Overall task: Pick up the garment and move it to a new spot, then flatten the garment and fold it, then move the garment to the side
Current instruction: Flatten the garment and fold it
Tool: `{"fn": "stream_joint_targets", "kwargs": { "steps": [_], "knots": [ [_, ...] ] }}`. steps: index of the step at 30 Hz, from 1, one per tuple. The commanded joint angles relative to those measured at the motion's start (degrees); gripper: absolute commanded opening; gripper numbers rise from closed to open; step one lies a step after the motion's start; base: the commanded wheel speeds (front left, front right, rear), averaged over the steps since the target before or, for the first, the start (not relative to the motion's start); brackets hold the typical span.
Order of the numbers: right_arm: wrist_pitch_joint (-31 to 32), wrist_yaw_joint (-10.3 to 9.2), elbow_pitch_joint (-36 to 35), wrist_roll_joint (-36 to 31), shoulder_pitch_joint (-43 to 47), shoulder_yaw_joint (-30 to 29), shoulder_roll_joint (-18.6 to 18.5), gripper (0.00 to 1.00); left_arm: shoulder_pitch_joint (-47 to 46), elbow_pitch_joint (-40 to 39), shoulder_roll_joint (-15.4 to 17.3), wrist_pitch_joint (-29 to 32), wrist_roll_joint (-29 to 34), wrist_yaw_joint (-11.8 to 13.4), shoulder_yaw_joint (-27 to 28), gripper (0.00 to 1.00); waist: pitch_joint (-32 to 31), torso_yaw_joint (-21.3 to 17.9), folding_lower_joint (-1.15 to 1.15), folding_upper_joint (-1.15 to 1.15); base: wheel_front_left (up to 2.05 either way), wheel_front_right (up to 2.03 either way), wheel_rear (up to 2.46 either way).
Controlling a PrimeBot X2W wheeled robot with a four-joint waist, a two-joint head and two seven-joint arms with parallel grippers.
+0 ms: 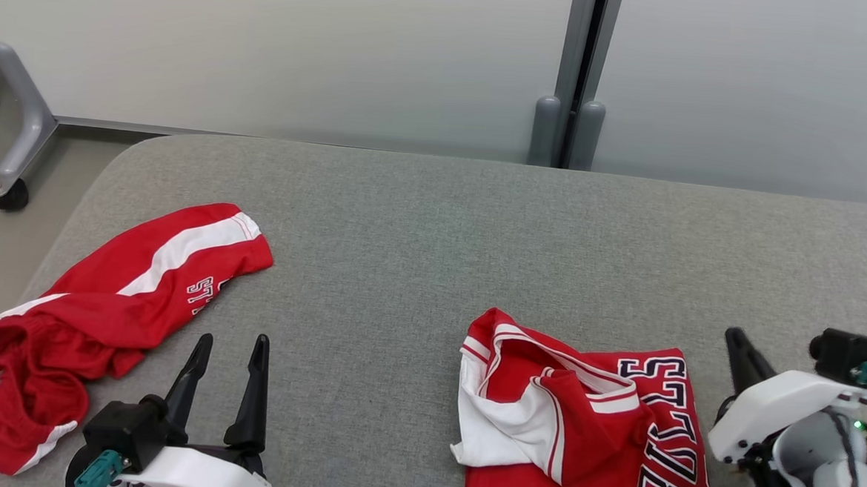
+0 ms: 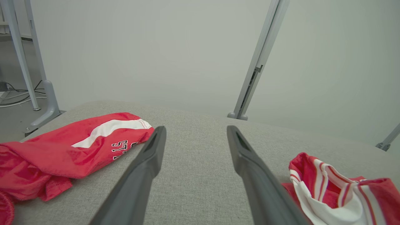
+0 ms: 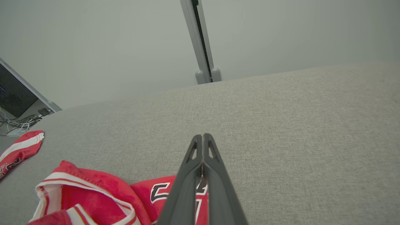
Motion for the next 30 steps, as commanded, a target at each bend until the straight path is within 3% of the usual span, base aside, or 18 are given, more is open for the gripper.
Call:
{"fn": "stream_joint_targets", "kwargs": {
  "steps": [1, 6, 12, 21, 27, 30],
  "knots": [
    [0.11, 0.04, 3.41, -0.56, -1.0, 0.17, 0.58, 0.0, -0.6, 0.08, 0.0, 0.02, -0.16, 0.21, -0.06, 1.0, 0.02, 0.48, 0.0, 0.0, 0.0, 0.0, 0.0],
    [1.05, 0.04, 11.78, 1.54, -2.34, 4.32, 1.93, 0.0, -0.94, 0.29, 0.04, 0.13, -0.41, 0.21, -0.17, 1.0, 0.36, 1.87, 0.0, 0.0, 0.0, 0.0, 0.0],
    [0.39, 0.04, 16.12, 6.97, -3.1, 13.49, 2.4, 0.0, -1.16, 0.48, 0.07, 0.18, -0.51, 0.35, -0.23, 1.0, 0.78, 3.72, 0.0, 0.0, 0.0, 0.0, 0.0],
    [-1.16, 0.04, 13.54, 15.48, -3.14, 32.07, 2.34, 0.0, -0.9, 0.27, 0.35, 0.08, -0.71, 0.55, -0.33, 1.0, 0.79, 5.19, 0.0, 0.0, 0.0, 0.0, 0.0],
    [-2.32, 0.04, 10.95, 18.01, -4.27, 39.3, 2.3, 0.0, -0.73, 0.17, 0.47, 0.05, -1.0, 0.87, -0.18, 1.0, 0.59, 4.83, 0.0, 0.0, 0.0, 0.0, 0.0],
    [-5.22, 0.03, 7.91, 19.74, -5.53, 41.69, 0.55, 0.0, -0.56, -0.35, 0.69, -0.02, -0.98, 1.1, 0.03, 1.0, 0.43, 3.79, 0.0, 0.0, 0.0, 0.0, 0.0]
  ]
}}
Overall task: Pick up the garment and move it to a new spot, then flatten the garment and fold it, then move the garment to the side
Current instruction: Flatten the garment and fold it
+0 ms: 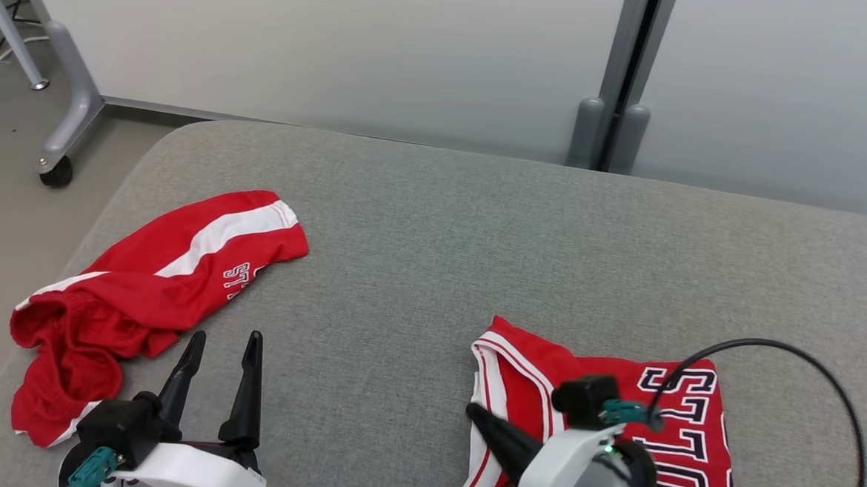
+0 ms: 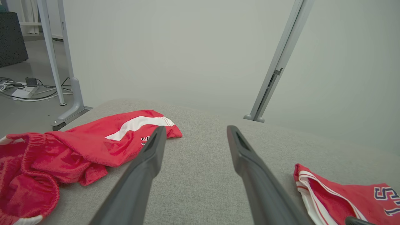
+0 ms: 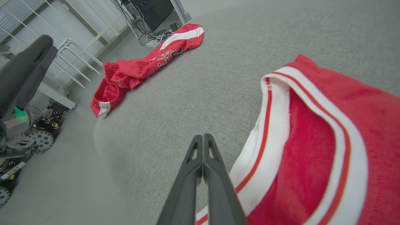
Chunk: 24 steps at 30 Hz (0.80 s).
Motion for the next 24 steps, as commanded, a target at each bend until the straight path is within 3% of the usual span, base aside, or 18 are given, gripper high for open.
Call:
{"fn": "stream_joint_targets", "kwargs": {
  "steps": [1, 7, 8, 9, 10, 11, 17, 24],
  "knots": [
    [-1.18, 0.02, -0.85, 0.46, -0.76, -0.17, -1.42, 0.0, -0.17, -0.27, 0.24, -0.21, -0.25, 0.29, 0.17, 1.0, -0.11, -0.56, 0.0, 0.0, 0.0, 0.0, 0.0],
    [-5.65, 0.02, -4.96, -1.65, -2.84, -4.53, -6.12, 0.0, 0.1, -1.19, 0.67, -0.22, 0.03, 0.68, 0.19, 1.0, -0.65, -2.37, 0.0, 0.0, 0.0, 0.0, 0.0],
    [-6.19, 0.02, -5.72, -2.26, -3.05, -5.66, -6.86, 0.13, 0.14, -1.44, 0.75, -0.25, 0.1, 0.84, 0.31, 1.0, -0.71, -2.72, 0.0, 0.0, 0.0, 0.0, 0.0],
    [-6.74, 0.02, -6.49, -2.9, -3.23, -7.08, -7.51, 0.38, 0.16, -1.69, 0.84, -0.27, 0.22, 0.95, 0.38, 1.0, -0.77, -3.03, 0.0, 0.0, 0.0, 0.0, 0.0],
    [-7.18, 0.02, -7.32, -3.53, -3.3, -8.57, -8.12, 0.55, 0.18, -1.96, 0.92, -0.29, 0.3, 1.04, 0.39, 1.0, -0.84, -3.34, 0.0, 0.0, 0.0, 0.0, 0.0],
    [-7.45, 0.03, -8.06, -4.29, -3.29, -10.13, -8.66, 1.0, 0.23, -2.22, 1.07, -0.32, 0.42, 1.03, 0.53, 1.0, -0.97, -3.72, 0.0, 0.0, 0.0, 0.0, 0.0],
    [-9.81, 0.02, -12.54, -8.44, -1.68, -19.54, -10.18, 1.0, 0.8, -3.98, 1.59, -0.48, 1.0, 1.56, 1.63, 1.0, -1.72, -5.92, 0.0, 0.0, 0.0, 0.0, 0.0],
    [-11.61, 0.03, -16.46, -12.78, 2.7, -26.63, -10.0, 1.0, 1.34, -4.52, 2.64, -0.65, 3.05, 2.52, 2.92, 1.0, -2.25, -8.51, 0.0, 0.0, 0.0, 0.0, 0.0]
  ]
}}
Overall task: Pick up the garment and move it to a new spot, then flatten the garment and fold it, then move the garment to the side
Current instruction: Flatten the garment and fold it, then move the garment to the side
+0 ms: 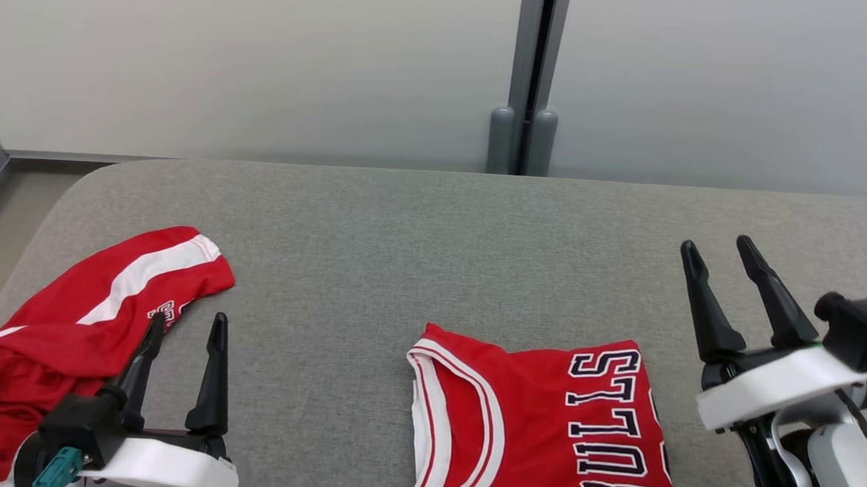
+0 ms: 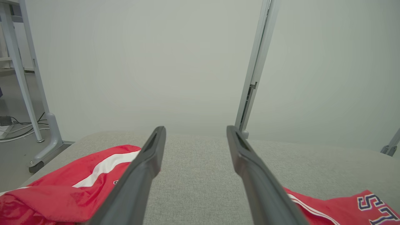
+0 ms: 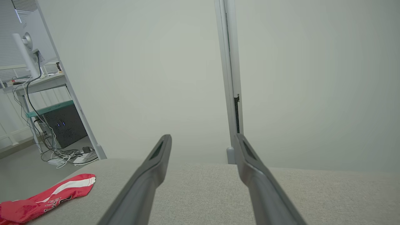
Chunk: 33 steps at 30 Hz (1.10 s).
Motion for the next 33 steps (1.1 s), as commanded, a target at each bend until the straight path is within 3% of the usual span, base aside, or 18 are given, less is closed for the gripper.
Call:
{"fn": "stream_joint_targets", "kwargs": {
  "steps": [1, 9, 19, 33],
  "knots": [
    [-0.81, 0.04, -0.74, -1.27, 1.58, -1.04, 0.24, 1.0, 0.39, -0.12, 0.09, -0.26, 0.18, 0.36, 0.55, 1.0, -0.17, -0.77, 0.0, 0.0, 0.0, 0.0, 0.0],
    [-4.0, 0.03, -0.86, -4.32, 7.15, -5.87, 1.93, 1.0, 0.72, -1.1, 0.41, -0.32, 1.47, 0.1, 2.82, 1.0, 0.6, -2.65, 0.0, 0.0, 0.0, 0.0, 0.0],
    [-6.12, 0.03, 2.06, -6.51, 11.67, -5.61, 3.95, 1.0, 2.11, -0.93, -1.19, -0.35, 3.42, -0.73, 4.16, 1.0, 0.87, -3.12, 0.0, 0.0, 0.0, 0.0, 0.0],
    [-0.47, 0.03, 6.1, -6.37, 8.56, -4.43, 3.89, 1.0, 2.54, -0.6, -3.1, -0.35, 4.96, -2.16, 4.63, 1.0, 0.74, -1.68, 0.0, 0.0, 0.0, 0.0, 0.0]
  ]
}}
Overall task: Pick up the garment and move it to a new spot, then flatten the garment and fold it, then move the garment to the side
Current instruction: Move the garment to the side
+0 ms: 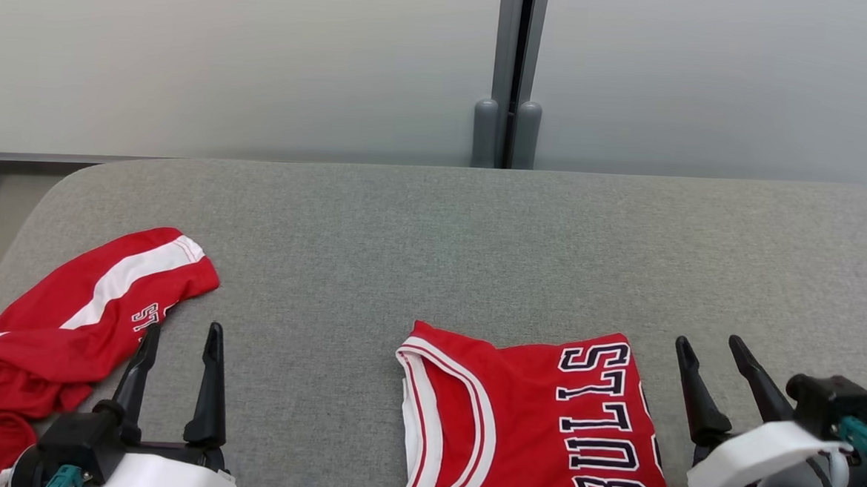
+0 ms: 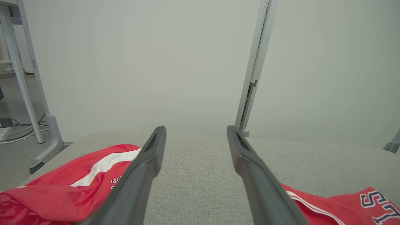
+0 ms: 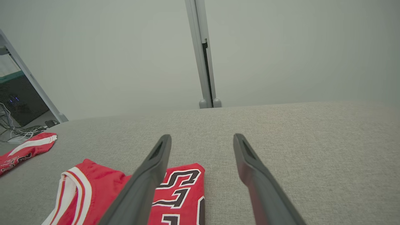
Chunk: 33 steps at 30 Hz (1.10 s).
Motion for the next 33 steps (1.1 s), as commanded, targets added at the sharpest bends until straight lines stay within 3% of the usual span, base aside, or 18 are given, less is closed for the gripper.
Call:
{"fn": "stream_joint_targets", "kwargs": {
  "steps": [1, 14, 19, 23, 25, 26, 33],
  "knots": [
    [0.72, 0.02, 0.76, 0.04, -1.15, 0.11, -0.56, 1.0, -0.19, 0.1, 0.05, -0.25, 0.36, -0.26, 0.02, 1.0, 0.18, 0.28, 0.0, 0.0, 0.0, 0.0, 0.0],
    [17.78, 0.02, 17.3, 5.04, -7.11, 1.09, 0.37, 1.0, -1.76, 1.69, -0.33, -0.23, 0.52, -1.19, -0.99, 1.0, 1.28, 4.8, 0.0, 0.0, 0.0, 0.0, 0.0],
    [25.16, 0.02, 21.32, 7.72, -6.32, 3.04, 0.75, 1.0, -1.98, 2.13, -0.34, -0.21, 0.23, -1.1, -1.18, 1.0, 1.2, 6.15, 0.0, 0.0, 0.0, 0.0, 0.0],
    [27.19, 0.03, 20.95, 9.83, -5.92, 4.14, 0.71, 1.0, -1.77, 2.33, -0.34, -0.21, 0.05, -1.04, -1.32, 1.0, 1.15, 6.58, 0.0, 0.0, 0.0, 0.0, 0.0],
    [26.15, 0.03, 20.0, 10.26, -6.02, 4.57, 0.28, 0.41, -1.74, 2.38, -0.43, -0.21, 0.02, -0.97, -1.47, 1.0, 1.13, 6.57, 0.0, 0.0, 0.0, 0.0, 0.0],
    [25.43, 0.03, 19.5, 10.29, -6.26, 4.61, -0.02, 0.02, -1.78, 2.37, -0.45, -0.22, 0.07, -1.01, -1.58, 1.0, 1.09, 6.49, 0.0, 0.0, 0.0, 0.0, 0.0],
    [21.78, 0.02, 17.87, 9.67, -9.17, 5.28, -2.17, 0.0, -2.63, 1.7, -0.55, -0.2, 0.6, -1.62, -2.72, 1.0, 0.8, 3.63, 0.0, 0.0, 0.0, 0.0, 0.0]
  ]
}}
